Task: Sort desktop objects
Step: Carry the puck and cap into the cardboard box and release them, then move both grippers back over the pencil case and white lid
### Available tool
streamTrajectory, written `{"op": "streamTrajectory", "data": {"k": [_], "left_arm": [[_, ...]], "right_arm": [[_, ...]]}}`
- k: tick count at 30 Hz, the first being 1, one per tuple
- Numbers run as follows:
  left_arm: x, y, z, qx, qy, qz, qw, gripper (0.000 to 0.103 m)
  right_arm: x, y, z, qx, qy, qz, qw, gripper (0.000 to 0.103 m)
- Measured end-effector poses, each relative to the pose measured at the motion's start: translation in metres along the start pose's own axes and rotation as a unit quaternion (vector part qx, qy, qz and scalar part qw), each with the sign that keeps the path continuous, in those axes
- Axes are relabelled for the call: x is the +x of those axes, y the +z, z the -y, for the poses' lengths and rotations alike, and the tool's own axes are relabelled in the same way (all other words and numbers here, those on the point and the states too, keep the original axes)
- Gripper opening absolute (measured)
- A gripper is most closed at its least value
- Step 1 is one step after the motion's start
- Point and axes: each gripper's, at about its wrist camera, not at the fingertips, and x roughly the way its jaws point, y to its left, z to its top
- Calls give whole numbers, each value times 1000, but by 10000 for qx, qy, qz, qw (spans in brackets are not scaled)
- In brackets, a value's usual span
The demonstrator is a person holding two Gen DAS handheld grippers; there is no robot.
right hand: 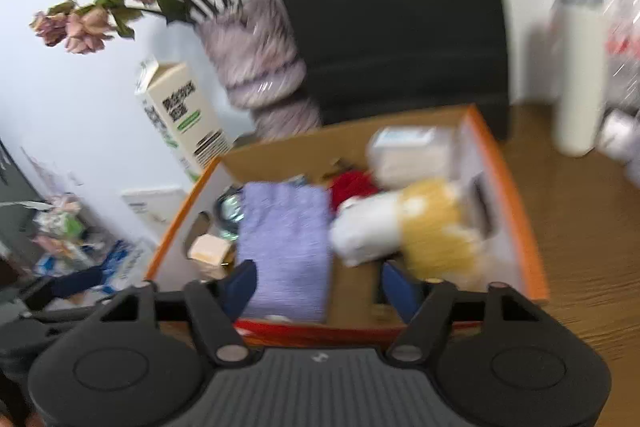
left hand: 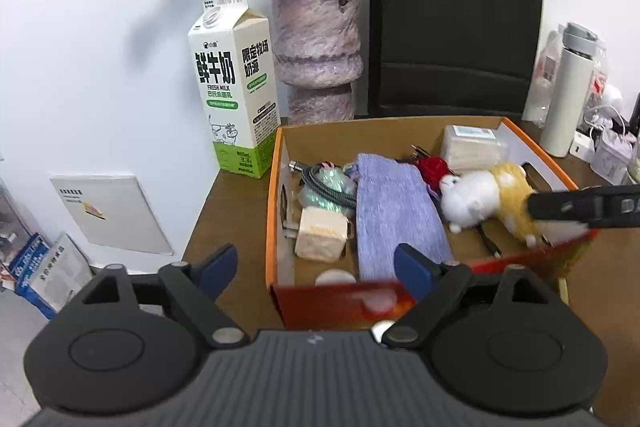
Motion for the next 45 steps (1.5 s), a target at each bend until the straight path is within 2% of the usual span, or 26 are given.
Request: {"op": "streamTrajectory", "data": {"k": [2,5,7,13,20,23,29,36,45], "left_arm": [[-12,-12,5,2,-10,52,10000,100],[-34,-34,11,-76,-168,120,9998,100],[-50,-53,16,-191,-264,151,9994,100],[-81,-119,40,-336,-308,121,9989,101],[-110,-178,56,-466,-402,-30,9981,101],[-117,-195,60,-404,-323,-5,9987,101],[-119,-210,62,-454,-159,-242,9985,101],[-124,-212,73,-318,-156,-252,9991,101],[-123,-214,73,-220,-234,-203,9993,101]], "right_arm": [[-22,-13,0,-252,-385,308,9985,76],[-55,-44,3,-595,-851,732,9919,83],[-69,-65,8,-757,-985,877,9884,86],[-103,-146,23,-896,-1058,912,9861,86],[-138,-206,30,-746,-784,936,9897,87],[-150,-223,28,-820,-669,1000,9893,90],[-156,-243,28,-917,-890,953,9872,91],[-163,-258,29,-1021,-847,874,9873,92],[-161,-260,27,-1149,-854,772,9867,92]]}}
